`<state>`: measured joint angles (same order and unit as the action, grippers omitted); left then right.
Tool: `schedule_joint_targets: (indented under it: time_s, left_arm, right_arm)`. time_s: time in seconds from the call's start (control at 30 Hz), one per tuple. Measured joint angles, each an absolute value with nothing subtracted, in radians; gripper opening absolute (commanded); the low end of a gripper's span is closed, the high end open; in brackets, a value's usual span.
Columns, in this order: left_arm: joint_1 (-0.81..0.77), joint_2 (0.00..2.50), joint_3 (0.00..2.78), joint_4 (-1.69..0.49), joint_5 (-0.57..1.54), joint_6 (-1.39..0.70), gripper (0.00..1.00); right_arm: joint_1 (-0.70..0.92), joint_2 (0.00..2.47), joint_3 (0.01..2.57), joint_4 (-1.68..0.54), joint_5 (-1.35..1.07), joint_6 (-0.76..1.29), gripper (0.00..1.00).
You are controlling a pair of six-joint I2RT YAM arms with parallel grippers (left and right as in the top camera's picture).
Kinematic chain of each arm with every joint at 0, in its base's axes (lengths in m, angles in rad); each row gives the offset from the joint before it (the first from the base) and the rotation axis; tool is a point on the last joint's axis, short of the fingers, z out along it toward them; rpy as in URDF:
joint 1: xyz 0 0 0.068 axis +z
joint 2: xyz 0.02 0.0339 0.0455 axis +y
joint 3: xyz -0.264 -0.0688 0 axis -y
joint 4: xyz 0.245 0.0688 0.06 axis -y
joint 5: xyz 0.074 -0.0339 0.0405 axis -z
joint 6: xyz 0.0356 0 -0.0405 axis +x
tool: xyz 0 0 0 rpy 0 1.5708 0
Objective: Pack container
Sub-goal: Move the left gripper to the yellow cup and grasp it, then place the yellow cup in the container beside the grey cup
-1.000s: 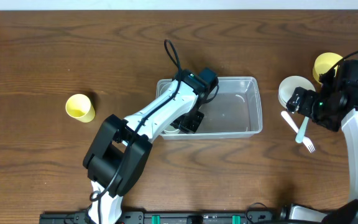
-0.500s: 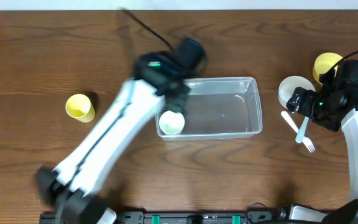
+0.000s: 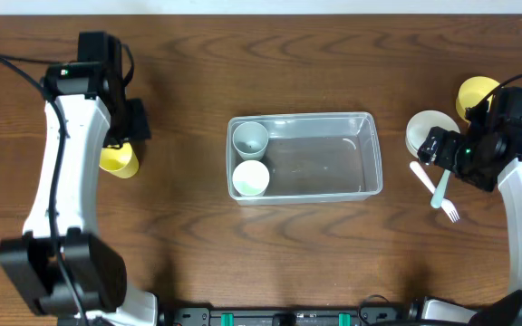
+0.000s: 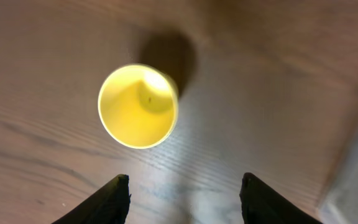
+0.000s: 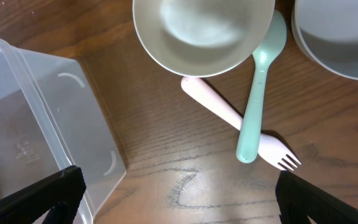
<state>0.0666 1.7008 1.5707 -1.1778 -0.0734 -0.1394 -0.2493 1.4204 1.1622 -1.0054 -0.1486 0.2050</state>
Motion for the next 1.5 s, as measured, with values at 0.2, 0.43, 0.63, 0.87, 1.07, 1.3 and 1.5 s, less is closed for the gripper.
schedule_joint_targets:
  time_s: [0.2, 0.43, 0.63, 0.87, 1.07, 1.3, 1.5]
  left_arm:
    - [0.13, 1.821, 1.461, -1.105, -0.043, -0.142, 0.6]
    - [0.14, 1.93, 1.443, -1.065, -0.024, -0.152, 0.32]
    - [0.14, 1.941, 1.443, -1.065, -0.022, -0.154, 0.06]
    - [0.14, 1.941, 1.443, -1.084, -0.014, -0.154, 0.06]
    - [0.106, 1.888, 1.443, -1.142, -0.014, -0.154, 0.06]
    - [-0.157, 1.6, 1.542, -1.166, -0.002, -0.154, 0.06]
    - [-0.45, 1.519, 1.713, -1.164, 0.018, -0.154, 0.06]
  right_arm:
    - [-0.249, 1.42, 1.162, -1.006, -0.149, 0.205, 0.99]
    - [-0.249, 1.42, 1.162, -1.005, -0.149, 0.205, 0.99]
    - [-0.249, 1.42, 1.162, -1.006, -0.149, 0.205, 0.99]
    - [-0.249, 1.42, 1.162, -1.006, -0.149, 0.205, 0.99]
    - [-0.249, 1.42, 1.162, -1.005, -0.149, 0.205, 0.99]
    - [-0.249, 1.42, 1.162, -1.005, -0.149, 0.205, 0.99]
    - [-0.249, 1.42, 1.162, -1.006, -0.149, 0.205, 0.99]
